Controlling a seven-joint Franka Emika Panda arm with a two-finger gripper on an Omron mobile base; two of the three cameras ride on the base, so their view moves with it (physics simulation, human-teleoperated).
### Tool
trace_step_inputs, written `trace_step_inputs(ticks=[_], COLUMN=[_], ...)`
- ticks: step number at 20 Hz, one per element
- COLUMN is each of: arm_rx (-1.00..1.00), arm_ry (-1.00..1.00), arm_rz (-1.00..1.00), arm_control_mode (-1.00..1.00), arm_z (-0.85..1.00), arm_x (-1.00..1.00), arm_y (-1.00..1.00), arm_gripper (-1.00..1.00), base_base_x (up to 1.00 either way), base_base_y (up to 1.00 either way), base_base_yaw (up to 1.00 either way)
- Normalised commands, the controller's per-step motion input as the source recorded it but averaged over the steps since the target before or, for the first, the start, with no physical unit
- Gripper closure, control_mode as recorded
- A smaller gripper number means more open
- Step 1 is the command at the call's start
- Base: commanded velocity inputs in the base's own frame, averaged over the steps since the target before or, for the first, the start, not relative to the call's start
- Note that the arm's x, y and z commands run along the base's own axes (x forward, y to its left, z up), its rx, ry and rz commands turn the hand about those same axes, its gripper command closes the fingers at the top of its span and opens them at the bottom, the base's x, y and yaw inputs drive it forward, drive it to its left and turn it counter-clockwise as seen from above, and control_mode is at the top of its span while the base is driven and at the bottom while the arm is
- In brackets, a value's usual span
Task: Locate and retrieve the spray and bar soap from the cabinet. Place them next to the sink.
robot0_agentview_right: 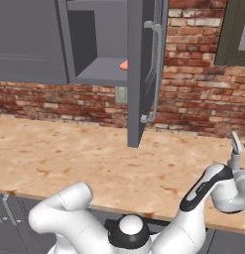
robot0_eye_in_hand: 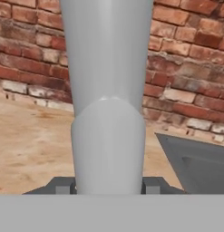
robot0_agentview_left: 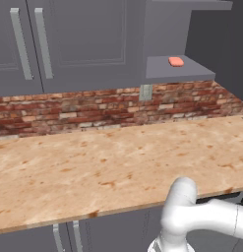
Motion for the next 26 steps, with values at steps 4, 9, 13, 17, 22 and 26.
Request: trace_step_inputs(ticks=[4,9,13,17,22,26], arm_rx=[0.0,0.0,0.0,0.0,0.0,0.0], arm_ry=[0.0,0.0,0.0,0.0,0.0,0.0], arm_rz=[0.0,0.0,0.0,0.01,0.01,0.02], arm_control_mode=[-1.0,-1.0,-1.0,-1.0,-1.0,-1.0], arm_z=[-0.13,-0.18,-0.2,-0.24,-0.26,-0.19], arm_x=[0.17,0.21,0.21,0.2,0.18,0.09], arm_y=[-0.21,-0.2,-0.22,-0.24,-0.26,-0.16], arm_gripper=[1.0,1.0,1.0,1.0,1.0,1.0], base_base_x=[0.0,0.0,0.0,0.0,0.0,0.0], base_base_y=[0.0,0.0,0.0,0.0,0.0,0.0], base_base_yaw=[0.0,0.0,0.0,0.0,0.0,0.0])
